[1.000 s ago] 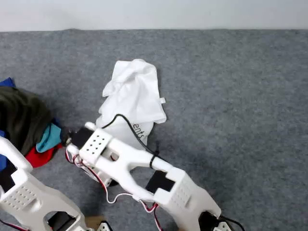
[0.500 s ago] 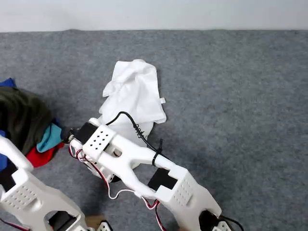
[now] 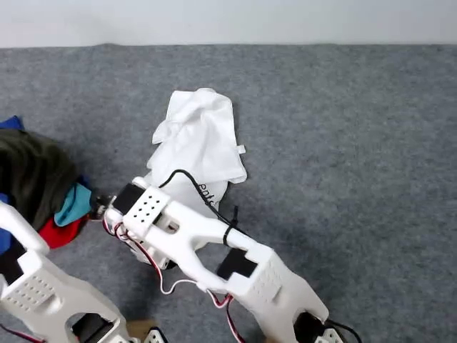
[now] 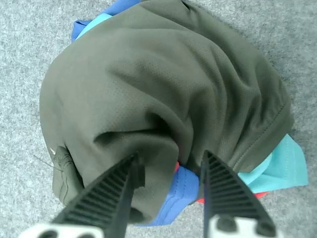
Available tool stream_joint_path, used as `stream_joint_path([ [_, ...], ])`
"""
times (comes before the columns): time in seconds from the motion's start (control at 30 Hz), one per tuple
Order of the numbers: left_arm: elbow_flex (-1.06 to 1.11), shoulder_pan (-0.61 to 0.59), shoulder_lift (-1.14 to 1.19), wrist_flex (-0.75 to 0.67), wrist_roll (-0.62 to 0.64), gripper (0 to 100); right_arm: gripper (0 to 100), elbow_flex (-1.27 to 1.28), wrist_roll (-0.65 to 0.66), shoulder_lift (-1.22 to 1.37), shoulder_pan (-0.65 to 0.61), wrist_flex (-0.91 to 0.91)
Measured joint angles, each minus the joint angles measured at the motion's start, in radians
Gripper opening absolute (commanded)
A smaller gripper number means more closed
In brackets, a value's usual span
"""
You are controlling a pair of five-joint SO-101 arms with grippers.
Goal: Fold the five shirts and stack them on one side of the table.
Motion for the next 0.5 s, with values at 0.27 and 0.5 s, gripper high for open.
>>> stream_joint_path([
  [0.27,0.000,0.000,0.000,0.000,0.000,19,12.8,-0.025,0.000,0.060,0.035,-0.034],
  [0.5,0.002,0.003,0.000,0.000,0.000,19,1.3,-0.044,0.000,0.083,0.072,-0.040],
])
